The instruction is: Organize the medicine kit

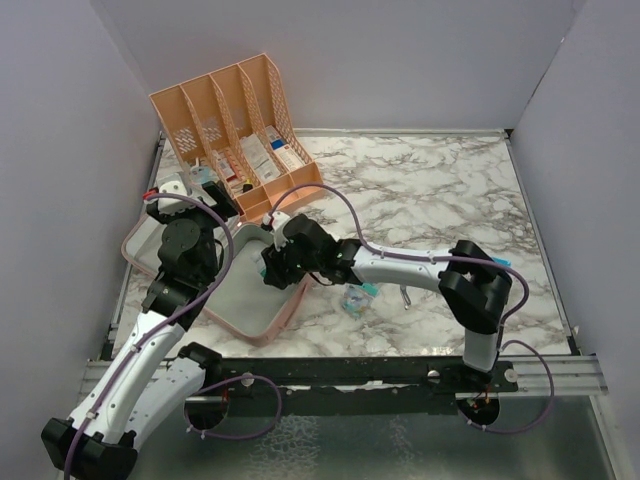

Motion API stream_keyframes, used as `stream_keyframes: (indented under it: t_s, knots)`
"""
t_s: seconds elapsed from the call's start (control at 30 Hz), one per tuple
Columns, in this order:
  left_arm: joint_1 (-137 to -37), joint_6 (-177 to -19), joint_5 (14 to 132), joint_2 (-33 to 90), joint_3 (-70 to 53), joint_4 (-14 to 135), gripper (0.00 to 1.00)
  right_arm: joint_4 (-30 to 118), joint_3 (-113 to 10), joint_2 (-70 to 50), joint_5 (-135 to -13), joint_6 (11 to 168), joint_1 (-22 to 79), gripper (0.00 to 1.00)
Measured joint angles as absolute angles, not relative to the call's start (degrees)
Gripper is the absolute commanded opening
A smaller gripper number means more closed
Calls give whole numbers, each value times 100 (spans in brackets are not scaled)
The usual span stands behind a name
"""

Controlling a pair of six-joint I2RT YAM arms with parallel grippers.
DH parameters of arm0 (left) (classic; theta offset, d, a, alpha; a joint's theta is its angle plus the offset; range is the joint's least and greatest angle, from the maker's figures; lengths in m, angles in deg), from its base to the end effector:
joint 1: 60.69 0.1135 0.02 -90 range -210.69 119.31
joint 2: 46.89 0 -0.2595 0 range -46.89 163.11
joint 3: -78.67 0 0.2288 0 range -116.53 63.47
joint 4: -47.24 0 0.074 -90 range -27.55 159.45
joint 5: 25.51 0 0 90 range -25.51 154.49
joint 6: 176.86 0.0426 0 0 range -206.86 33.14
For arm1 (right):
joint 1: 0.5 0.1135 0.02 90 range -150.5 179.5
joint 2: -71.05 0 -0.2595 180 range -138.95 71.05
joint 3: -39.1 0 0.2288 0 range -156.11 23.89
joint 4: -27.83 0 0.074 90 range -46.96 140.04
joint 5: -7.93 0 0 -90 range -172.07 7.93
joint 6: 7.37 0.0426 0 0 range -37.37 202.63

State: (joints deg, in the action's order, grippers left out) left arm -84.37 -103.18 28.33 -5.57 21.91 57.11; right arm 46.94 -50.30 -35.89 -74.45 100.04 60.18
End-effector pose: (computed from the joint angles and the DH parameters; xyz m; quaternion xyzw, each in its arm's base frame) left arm 0.1507 -0.0386 0.3563 -0.1884 0.6522 -0.0449 0.7329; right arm 0.1944 0.3576 0.2234 -0.3565 0.8178 0.3283 0.3105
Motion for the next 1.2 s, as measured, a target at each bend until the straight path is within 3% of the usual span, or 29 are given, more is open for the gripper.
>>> stream_keyframes:
  t_s: [0.5, 1.03, 1.2]
  knots:
    - [-8437, -10390, 2540, -544, 2191, 5789, 82, 6031, -5483, -4033, -7821, 9143, 6018, 38]
    - [-8402, -10438, 2520, -264, 2038, 6036, 83, 6886, -6311, -4721, -8409, 9147, 6121, 57]
    - [-8400, -10451, 2520, -218, 1998, 6100, 83, 7013, -6322, -4721, -8599, 9359, 6121, 57]
